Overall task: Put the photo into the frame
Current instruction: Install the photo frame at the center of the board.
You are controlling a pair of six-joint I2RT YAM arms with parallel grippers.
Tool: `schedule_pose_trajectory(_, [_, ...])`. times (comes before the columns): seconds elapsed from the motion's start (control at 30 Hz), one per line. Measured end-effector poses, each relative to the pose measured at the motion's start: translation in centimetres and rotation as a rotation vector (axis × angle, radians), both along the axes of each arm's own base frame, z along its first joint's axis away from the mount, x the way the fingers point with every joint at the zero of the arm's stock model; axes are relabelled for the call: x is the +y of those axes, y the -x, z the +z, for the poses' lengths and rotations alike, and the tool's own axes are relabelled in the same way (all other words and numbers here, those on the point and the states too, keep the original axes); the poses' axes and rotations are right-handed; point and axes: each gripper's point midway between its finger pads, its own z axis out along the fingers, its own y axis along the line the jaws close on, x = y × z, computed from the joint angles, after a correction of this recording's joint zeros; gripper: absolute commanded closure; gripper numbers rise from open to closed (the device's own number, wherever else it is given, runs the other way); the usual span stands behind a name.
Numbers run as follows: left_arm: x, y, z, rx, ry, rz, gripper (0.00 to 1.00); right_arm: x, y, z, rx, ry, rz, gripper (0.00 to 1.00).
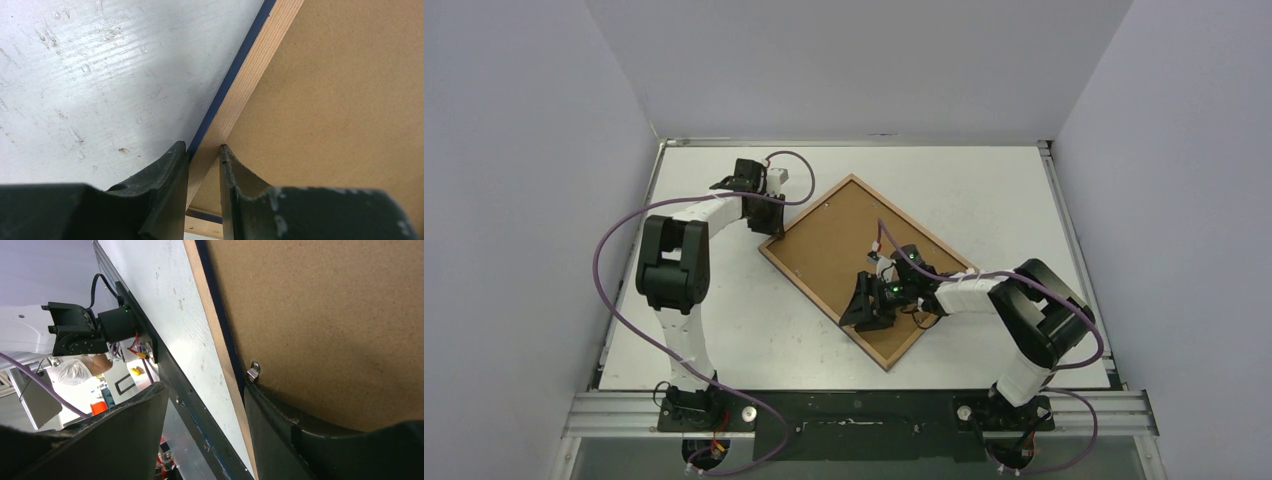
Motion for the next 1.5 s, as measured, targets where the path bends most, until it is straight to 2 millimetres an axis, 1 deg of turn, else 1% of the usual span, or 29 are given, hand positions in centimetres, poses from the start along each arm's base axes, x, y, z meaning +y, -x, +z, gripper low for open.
schedule_pose_trajectory(0.17, [0.0, 0.0, 0.0, -0.004, -0.006, -0.002, 0.90, 0.1, -0.1, 0.1, 0.009, -0.002, 0.015, 0.41])
schedule_pose_trajectory(0.27, [0.0, 0.0, 0.0, -0.004, -0.009, -0.003, 0.90, -0.2, -0.4, 0.2, -0.010, 0.019, 0.032, 0.40])
schedule_pose_trajectory(0.3, [-0.1, 0.0, 0.0, -0.002, -0.006, -0.006, 0.90, -0.4, -0.8, 0.3, -0.030, 0.034, 0.030, 0.39])
schedule_pose_trajectory(0.37, [-0.5, 0.5, 0.0, 0.013, 0.006, -0.017, 0.90, -0.9, -2.5, 1.0, -0.097, 0.057, 0.008, 0.39])
schedule_pose_trajectory(0.47, [-1.2, 1.1, 0.0, 0.030, 0.017, -0.034, 0.90, -0.9, -5.0, 3.0, -0.199, 0.055, -0.020, 0.39])
schedule_pose_trajectory(0.5, [-1.4, 1.2, -0.1, 0.036, 0.020, -0.039, 0.90, -0.6, -6.0, 3.8, -0.237, 0.048, -0.028, 0.39])
schedule_pose_trajectory(0.6, [-1.8, 1.6, -0.1, 0.049, 0.030, -0.047, 0.90, 0.6, -7.8, 4.4, -0.295, 0.042, -0.025, 0.39])
schedule_pose_trajectory(0.67, [-1.9, 1.8, -0.1, 0.054, 0.034, -0.050, 0.90, 1.8, -8.9, 3.8, -0.317, 0.047, -0.016, 0.39])
schedule_pose_trajectory(0.83, [-2.0, 1.9, -0.1, 0.059, 0.039, -0.052, 0.90, 4.5, -11.2, 0.1, -0.314, 0.088, 0.014, 0.39])
schedule_pose_trajectory(0.9, [-2.1, 1.9, -0.1, 0.060, 0.040, -0.052, 0.91, 5.9, -12.5, 0.4, -0.347, 0.070, 0.023, 0.40])
schedule_pose_trajectory(0.97, [-2.1, 1.9, -0.1, 0.060, 0.040, -0.053, 0.91, 6.8, -13.7, 0.3, -0.384, 0.070, 0.025, 0.40])
schedule_pose_trajectory(1.1, [-2.1, 1.9, -0.1, 0.061, 0.042, -0.053, 0.91, 7.9, -15.3, 0.4, -0.445, 0.073, 0.035, 0.39])
schedule_pose_trajectory(1.2, [-2.1, 1.9, 0.0, 0.061, 0.043, -0.053, 0.92, 8.3, -16.2, 0.3, -0.479, 0.086, 0.045, 0.41])
schedule_pose_trajectory(1.3, [-2.1, 2.0, 0.0, 0.063, 0.045, -0.053, 0.92, 8.8, -16.6, 0.3, -0.501, 0.091, 0.057, 0.42])
schedule_pose_trajectory(1.5, [-2.0, 2.0, 0.0, 0.064, 0.049, -0.054, 0.92, 8.9, -16.3, -0.1, -0.519, 0.079, 0.062, 0.43])
